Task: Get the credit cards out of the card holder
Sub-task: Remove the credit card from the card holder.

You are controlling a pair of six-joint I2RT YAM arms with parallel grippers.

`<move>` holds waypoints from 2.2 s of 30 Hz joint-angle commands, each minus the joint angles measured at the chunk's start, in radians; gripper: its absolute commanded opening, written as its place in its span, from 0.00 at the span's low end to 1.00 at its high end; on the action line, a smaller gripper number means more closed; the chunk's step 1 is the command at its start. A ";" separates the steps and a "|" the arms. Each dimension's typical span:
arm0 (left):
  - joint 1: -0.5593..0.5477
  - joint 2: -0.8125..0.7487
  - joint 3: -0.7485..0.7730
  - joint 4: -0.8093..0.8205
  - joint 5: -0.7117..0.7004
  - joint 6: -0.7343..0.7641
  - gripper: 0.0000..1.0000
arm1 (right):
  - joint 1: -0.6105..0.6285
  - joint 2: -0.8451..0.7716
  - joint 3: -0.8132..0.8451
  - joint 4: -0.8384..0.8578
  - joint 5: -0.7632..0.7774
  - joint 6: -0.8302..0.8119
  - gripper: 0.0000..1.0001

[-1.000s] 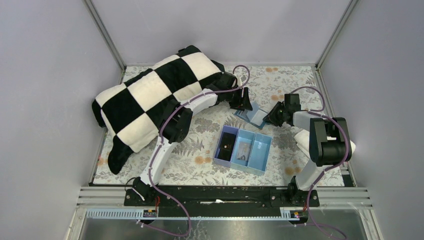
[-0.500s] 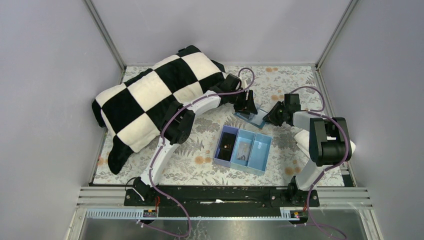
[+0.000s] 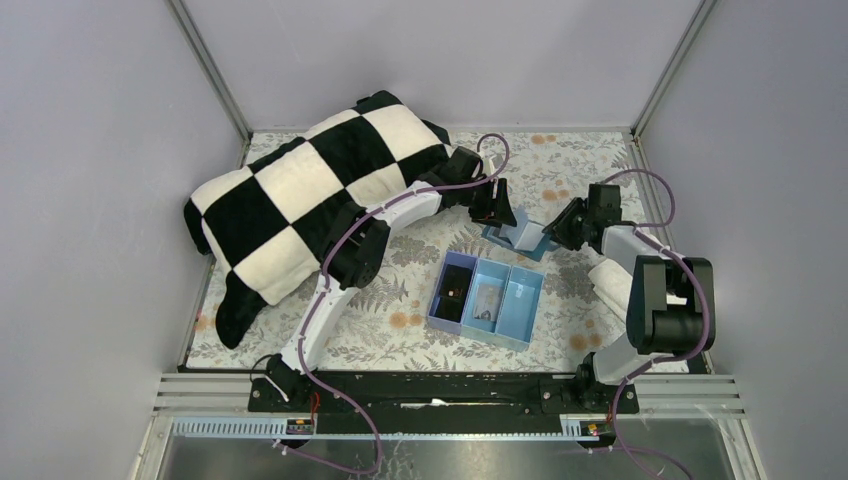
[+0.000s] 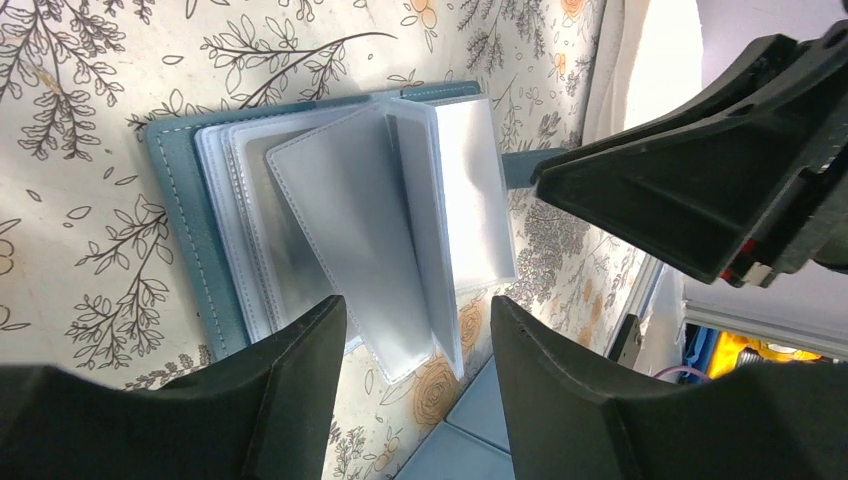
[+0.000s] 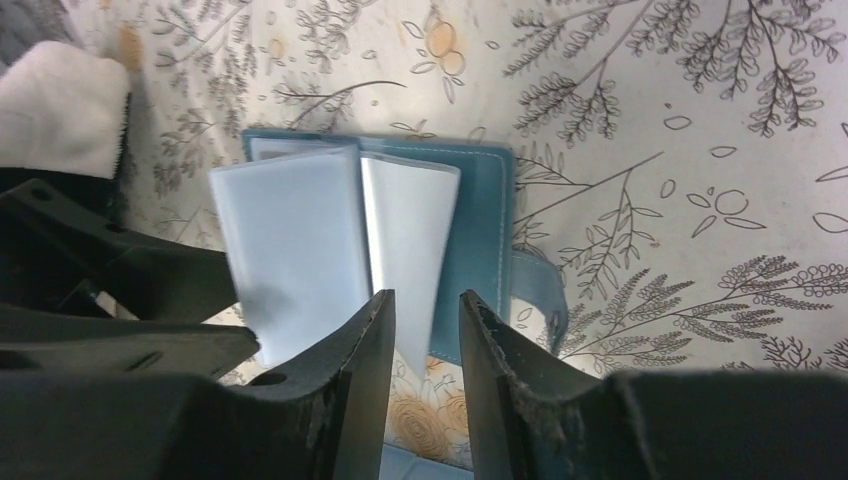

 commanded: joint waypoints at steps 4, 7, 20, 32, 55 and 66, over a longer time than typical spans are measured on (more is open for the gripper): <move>-0.004 -0.061 0.011 0.104 0.080 -0.050 0.59 | 0.001 -0.052 0.048 0.001 -0.040 0.003 0.38; -0.007 -0.057 0.011 0.123 0.092 -0.065 0.59 | 0.001 -0.044 0.046 0.006 -0.045 0.008 0.38; -0.021 -0.029 0.005 0.176 0.141 -0.116 0.59 | -0.001 -0.060 0.032 0.018 -0.043 0.020 0.38; 0.068 -0.121 -0.108 0.230 0.033 -0.143 0.58 | 0.000 0.025 0.055 0.075 -0.133 0.022 0.36; -0.035 -0.028 -0.014 0.189 0.045 -0.107 0.60 | -0.001 0.101 0.085 0.035 0.007 -0.024 0.34; -0.034 0.010 -0.027 0.168 0.005 -0.091 0.59 | -0.001 0.151 0.087 0.020 -0.026 -0.015 0.35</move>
